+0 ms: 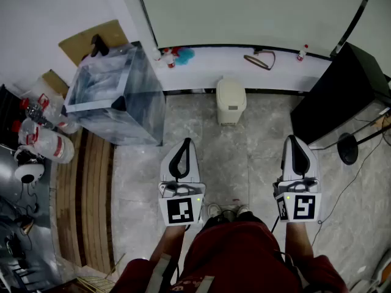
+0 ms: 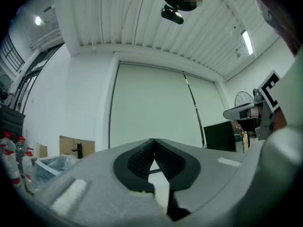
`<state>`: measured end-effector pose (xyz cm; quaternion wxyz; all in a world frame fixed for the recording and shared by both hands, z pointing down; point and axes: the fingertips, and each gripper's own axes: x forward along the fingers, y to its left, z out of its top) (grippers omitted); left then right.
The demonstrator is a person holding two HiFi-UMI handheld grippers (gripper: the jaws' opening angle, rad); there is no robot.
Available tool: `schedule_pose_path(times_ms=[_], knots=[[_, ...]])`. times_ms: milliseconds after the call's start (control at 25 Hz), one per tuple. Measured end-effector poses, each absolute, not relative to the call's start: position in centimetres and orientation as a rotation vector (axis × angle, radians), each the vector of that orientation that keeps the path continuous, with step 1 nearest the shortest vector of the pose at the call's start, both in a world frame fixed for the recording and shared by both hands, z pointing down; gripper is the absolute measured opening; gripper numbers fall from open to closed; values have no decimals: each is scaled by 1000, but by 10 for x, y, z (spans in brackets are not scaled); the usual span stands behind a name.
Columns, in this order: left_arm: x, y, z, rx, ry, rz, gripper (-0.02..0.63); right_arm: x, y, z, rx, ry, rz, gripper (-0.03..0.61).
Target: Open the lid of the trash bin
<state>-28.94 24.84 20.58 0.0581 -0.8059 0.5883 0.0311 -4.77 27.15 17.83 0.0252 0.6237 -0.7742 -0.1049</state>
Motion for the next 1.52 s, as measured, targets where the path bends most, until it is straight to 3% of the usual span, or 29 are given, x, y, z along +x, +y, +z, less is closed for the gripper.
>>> schedule_pose_path(times_ms=[920, 1520], knots=[[-175, 394, 172, -2382, 1809, 61, 5, 52, 397, 160, 1899, -2549, -356, 0], [-140, 421, 168, -2342, 1838, 80, 5, 87, 419, 161, 1883, -2575, -365, 0]])
